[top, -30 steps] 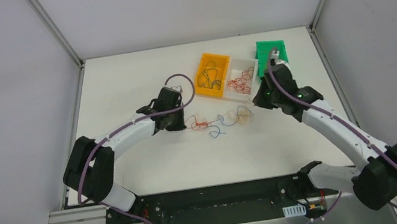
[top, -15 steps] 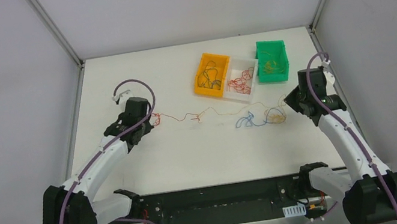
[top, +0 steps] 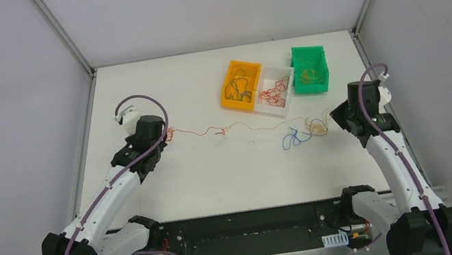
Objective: Untangle the cables
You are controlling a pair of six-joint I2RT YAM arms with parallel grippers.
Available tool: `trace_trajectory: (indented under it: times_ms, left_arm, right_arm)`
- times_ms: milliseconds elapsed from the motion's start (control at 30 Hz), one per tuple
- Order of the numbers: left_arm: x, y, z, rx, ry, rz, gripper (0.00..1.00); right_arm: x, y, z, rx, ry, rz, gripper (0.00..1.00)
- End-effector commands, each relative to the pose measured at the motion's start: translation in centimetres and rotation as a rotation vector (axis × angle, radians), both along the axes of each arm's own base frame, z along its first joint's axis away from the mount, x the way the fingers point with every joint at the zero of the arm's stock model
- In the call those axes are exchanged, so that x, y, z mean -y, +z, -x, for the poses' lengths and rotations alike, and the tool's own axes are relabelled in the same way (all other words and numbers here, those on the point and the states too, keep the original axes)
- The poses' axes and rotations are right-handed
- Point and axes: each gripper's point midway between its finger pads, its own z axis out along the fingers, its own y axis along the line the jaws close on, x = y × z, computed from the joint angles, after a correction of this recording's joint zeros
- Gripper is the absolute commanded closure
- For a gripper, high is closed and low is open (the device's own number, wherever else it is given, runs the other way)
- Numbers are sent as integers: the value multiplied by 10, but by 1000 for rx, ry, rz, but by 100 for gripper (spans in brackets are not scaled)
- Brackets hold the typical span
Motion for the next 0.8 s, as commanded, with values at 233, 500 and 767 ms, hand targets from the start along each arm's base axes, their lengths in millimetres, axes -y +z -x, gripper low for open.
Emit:
trace_trajectory:
  times_ms: [233, 500, 767]
  left_arm:
    - [-68, 12, 32, 97, 394, -138, 100]
    - [-81, 20, 44, 143, 499, -138, 100]
    - [-94, 31, 61, 258, 577, -73, 100]
  right_arm:
    - [61, -14, 26, 17, -385, -10, 100]
    - [62, -24, 26, 17, -419, -59, 100]
    - [67, -23, 27, 16, -418, -54, 100]
